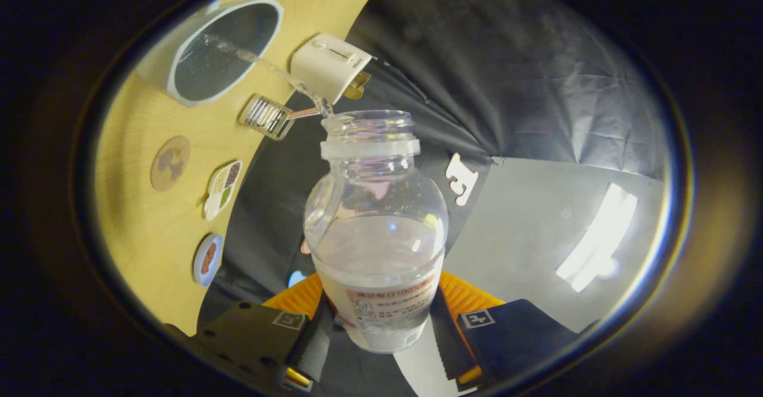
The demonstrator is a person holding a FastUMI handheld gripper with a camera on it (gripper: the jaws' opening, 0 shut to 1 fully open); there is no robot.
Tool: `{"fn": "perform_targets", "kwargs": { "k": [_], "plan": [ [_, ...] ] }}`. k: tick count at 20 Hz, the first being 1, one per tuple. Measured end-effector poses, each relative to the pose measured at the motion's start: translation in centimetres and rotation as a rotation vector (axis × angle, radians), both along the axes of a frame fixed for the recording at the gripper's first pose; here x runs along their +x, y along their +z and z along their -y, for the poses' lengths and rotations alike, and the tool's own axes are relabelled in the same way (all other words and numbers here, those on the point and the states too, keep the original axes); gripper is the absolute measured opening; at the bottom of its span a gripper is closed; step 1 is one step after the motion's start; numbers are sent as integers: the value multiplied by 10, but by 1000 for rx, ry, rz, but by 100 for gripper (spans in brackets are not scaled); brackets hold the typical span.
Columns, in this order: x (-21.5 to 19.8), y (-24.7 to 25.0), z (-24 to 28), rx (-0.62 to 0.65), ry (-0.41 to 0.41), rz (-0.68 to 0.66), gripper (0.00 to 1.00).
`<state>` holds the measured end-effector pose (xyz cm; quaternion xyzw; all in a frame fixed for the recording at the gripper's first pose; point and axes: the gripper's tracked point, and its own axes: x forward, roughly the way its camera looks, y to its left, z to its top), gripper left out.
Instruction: Take the bottle from table, then pour the juice into the cup, finally place the bottle on the coaster
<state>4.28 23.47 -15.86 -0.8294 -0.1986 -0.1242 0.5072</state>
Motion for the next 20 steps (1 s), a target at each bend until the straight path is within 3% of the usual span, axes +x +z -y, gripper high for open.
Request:
{"fn": "perform_targets", "kwargs": {
  "k": [15, 20],
  "plan": [
    [-9, 16, -28, -90, 57, 62, 79],
    [-3, 0, -11, 2, 26, -12, 79]
  ]
}}
